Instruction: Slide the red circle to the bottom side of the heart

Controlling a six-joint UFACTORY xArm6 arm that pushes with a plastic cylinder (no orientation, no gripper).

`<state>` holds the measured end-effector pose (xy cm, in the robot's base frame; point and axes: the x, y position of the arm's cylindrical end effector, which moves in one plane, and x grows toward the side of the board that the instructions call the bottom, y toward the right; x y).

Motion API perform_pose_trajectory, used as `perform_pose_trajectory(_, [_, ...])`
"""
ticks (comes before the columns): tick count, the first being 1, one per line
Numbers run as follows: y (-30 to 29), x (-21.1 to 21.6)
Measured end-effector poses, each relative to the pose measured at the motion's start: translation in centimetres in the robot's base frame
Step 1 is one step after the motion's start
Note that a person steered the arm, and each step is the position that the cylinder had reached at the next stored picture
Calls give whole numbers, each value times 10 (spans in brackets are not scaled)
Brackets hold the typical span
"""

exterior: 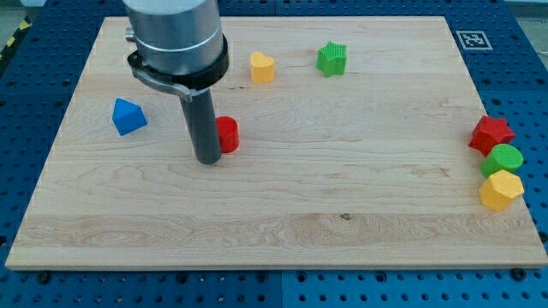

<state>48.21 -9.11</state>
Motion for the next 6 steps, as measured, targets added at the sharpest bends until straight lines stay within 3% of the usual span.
perform_pose_trajectory(3, [-27,-20])
perform_pose_trajectory(6, [30,-20])
